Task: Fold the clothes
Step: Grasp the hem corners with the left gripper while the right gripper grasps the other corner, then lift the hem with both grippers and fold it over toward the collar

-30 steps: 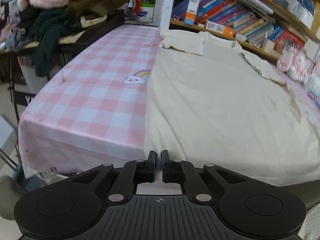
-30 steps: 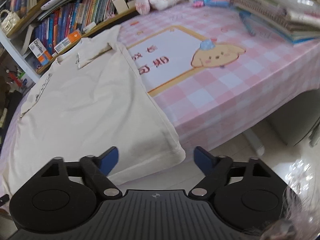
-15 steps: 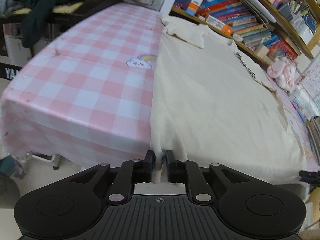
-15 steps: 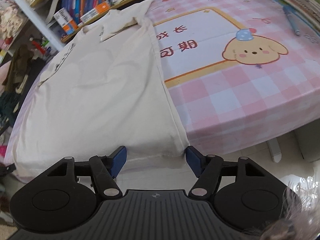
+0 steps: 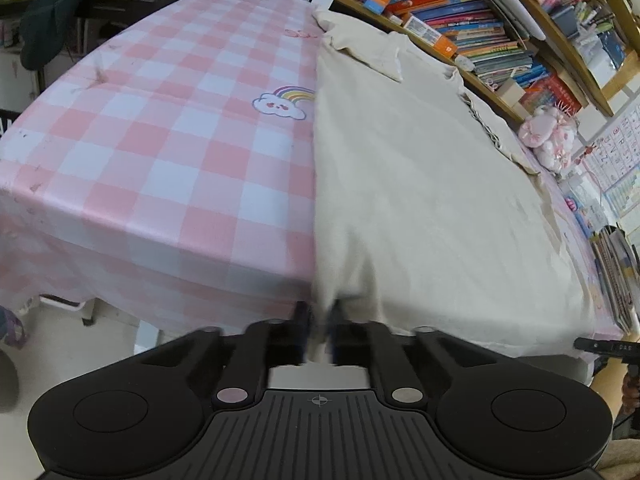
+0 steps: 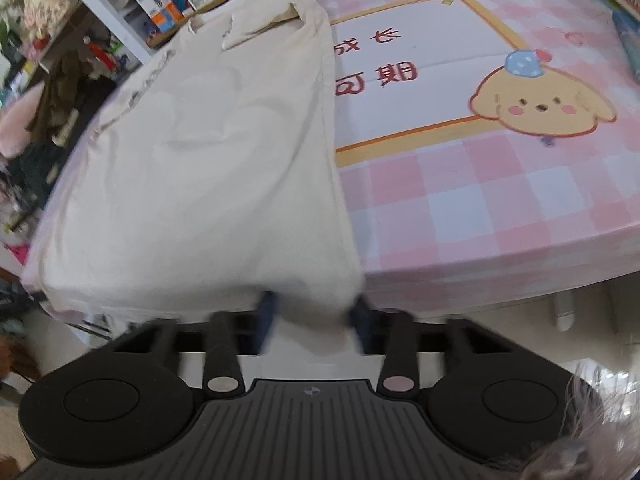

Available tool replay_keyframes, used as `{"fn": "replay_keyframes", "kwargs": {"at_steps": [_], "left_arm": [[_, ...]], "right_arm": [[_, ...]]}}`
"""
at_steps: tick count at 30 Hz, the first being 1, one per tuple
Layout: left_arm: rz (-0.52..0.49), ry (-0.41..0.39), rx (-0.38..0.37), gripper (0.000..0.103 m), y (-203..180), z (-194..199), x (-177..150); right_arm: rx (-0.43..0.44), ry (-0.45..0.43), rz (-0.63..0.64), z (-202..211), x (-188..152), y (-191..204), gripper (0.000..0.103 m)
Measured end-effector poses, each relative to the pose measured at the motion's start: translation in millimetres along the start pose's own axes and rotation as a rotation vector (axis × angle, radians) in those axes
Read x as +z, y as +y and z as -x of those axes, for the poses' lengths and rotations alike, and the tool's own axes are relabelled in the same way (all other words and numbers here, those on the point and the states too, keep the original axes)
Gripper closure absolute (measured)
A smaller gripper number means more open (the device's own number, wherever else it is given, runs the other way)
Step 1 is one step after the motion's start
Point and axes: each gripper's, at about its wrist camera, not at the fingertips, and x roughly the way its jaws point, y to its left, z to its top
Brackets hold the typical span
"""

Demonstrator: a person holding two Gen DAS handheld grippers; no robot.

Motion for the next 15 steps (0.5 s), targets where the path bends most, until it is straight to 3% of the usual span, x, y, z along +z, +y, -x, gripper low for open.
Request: {"fn": "replay_keyframes", "kwargs": {"at_steps": [1,4,8,15], "left_arm": [[-0.004,-0.002,0.007,0.100,-1,1,-1],[-0.008,-0.005,0.011,0.100,-3,8,-4],[-0.004,-0.006,-0.013,0.100,-5,19,-9],[0.002,0.026,-0.072,0.100,-12,33,-15]], "right_arm": [[-0.001,0.000,0.008,2,1,-1,0.090],[-0.001,-0.017,0.031,12,1,-1,0.095],[-0.022,-0.035,0.071,29,0,8,0.095],[-0.010,-0.059,-0.004,62,-6,2,0.096]]}}
